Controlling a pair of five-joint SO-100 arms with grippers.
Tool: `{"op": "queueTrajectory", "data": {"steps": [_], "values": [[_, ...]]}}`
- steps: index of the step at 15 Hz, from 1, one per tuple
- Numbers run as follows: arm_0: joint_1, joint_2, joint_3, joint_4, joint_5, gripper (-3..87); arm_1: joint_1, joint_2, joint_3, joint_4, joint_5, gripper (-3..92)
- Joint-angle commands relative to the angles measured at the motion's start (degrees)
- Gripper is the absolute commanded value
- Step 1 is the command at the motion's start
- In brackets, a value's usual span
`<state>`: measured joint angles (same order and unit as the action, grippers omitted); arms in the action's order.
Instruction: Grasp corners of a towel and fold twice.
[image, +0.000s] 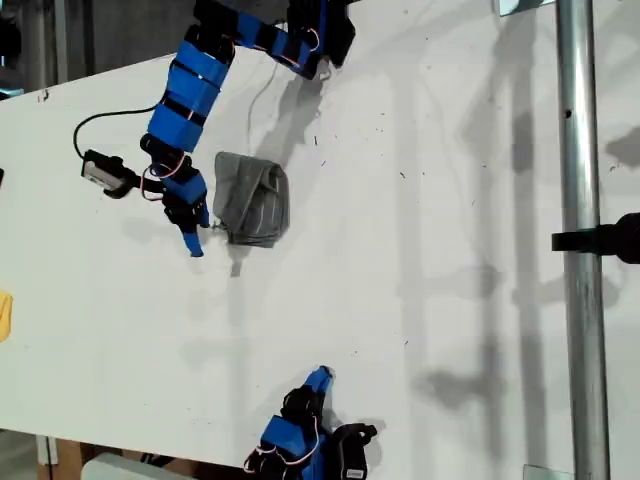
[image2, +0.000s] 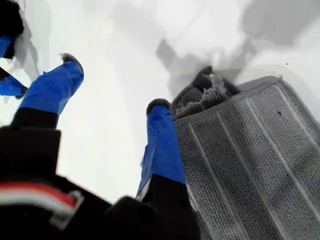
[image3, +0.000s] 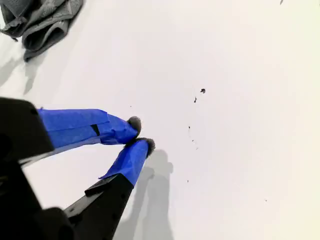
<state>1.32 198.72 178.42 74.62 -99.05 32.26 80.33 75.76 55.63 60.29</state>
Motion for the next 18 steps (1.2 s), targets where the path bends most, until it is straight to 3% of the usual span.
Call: {"op": "queueTrajectory", "data": {"steps": [1, 3, 4, 6, 10, 11, 12, 18], "values": [[-1.67, 0.35, 0.18, 0.0, 4.31, 4.0, 2.37, 21.53, 14.94, 1.93, 0.79, 27.9], [-1.93, 0.35, 0.18, 0.0, 8.61, 4.0, 2.11, 40.43, 36.12, 4.31, 4.13, 7.6], [-1.93, 0.35, 0.18, 0.0, 15.21, 4.0, 1.23, 50.1, 46.93, 5.62, 6.86, 5.0], [-1.14, 0.35, 0.18, -0.09, 41.31, 3.5, -3.87, 70.14, 66.97, 5.71, 12.48, -0.3], [-0.97, 0.35, 0.26, -0.18, 41.57, 3.5, -10.46, 96.5, 88.59, 12.74, 22.76, -0.3], [-0.97, 0.35, 0.26, -0.18, 41.57, 3.5, -10.55, 106.88, 90.26, 24.43, 29.71, 1.9], [-0.97, 0.35, 0.26, -0.18, 41.48, 3.5, -10.37, 107.84, 89.65, 25.14, 28.56, 8.5], [-1.23, 0.35, 0.26, -0.18, 41.4, 3.5, -10.63, 108.02, 90.0, 25.49, 25.4, 8.7]]}}
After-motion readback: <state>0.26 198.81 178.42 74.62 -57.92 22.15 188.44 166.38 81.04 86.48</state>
